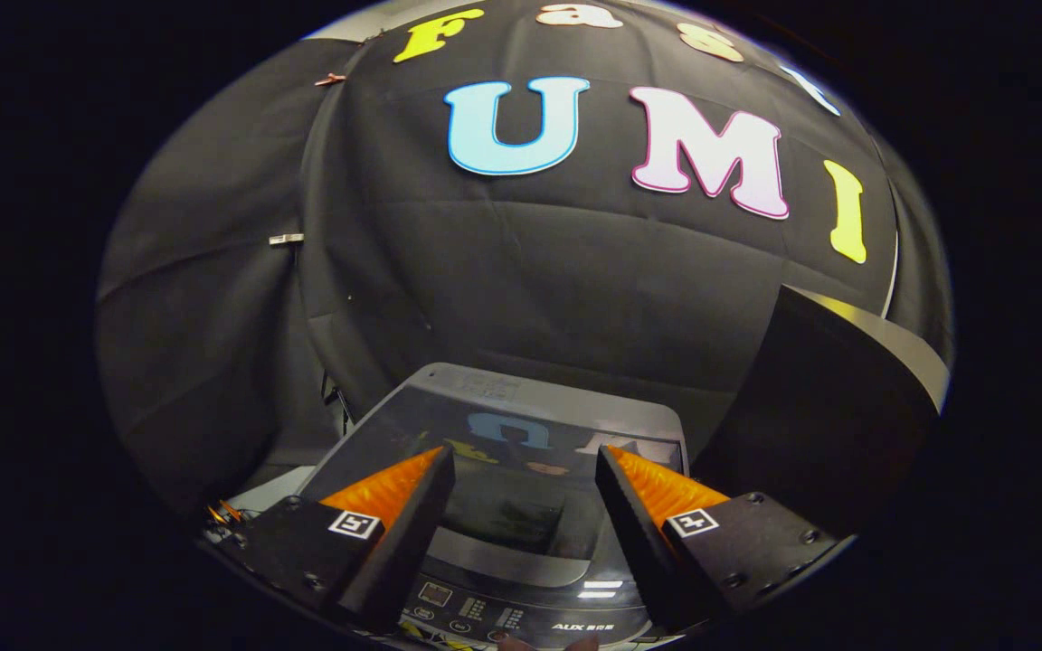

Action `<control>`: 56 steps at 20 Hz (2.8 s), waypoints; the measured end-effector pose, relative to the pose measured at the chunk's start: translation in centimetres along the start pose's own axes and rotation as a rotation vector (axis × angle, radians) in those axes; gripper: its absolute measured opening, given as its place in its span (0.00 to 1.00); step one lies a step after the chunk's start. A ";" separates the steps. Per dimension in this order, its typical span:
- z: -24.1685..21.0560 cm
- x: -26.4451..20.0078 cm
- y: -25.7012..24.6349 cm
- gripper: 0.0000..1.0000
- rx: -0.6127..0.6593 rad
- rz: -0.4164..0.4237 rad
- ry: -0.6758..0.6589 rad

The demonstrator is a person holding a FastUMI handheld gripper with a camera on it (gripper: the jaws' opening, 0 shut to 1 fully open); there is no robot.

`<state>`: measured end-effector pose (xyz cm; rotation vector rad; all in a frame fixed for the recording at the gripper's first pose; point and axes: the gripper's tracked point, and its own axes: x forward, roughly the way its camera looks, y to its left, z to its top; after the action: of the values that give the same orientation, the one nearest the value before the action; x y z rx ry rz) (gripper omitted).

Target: Put the clothes into the washing machine and then close the washing machine lid.

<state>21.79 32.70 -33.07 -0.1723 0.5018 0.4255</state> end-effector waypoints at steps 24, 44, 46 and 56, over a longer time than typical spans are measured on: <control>12.3 -11.1 -4.3 1.00 0.124 -0.082 -0.242; 15.3 -20.7 -12.8 0.99 0.105 -0.204 -0.379; 15.5 -21.0 -12.9 0.99 0.102 -0.205 -0.380; 15.7 -22.3 -13.5 0.99 0.104 -0.216 -0.402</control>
<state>16.69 16.86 -7.58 -0.0367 0.1072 0.2131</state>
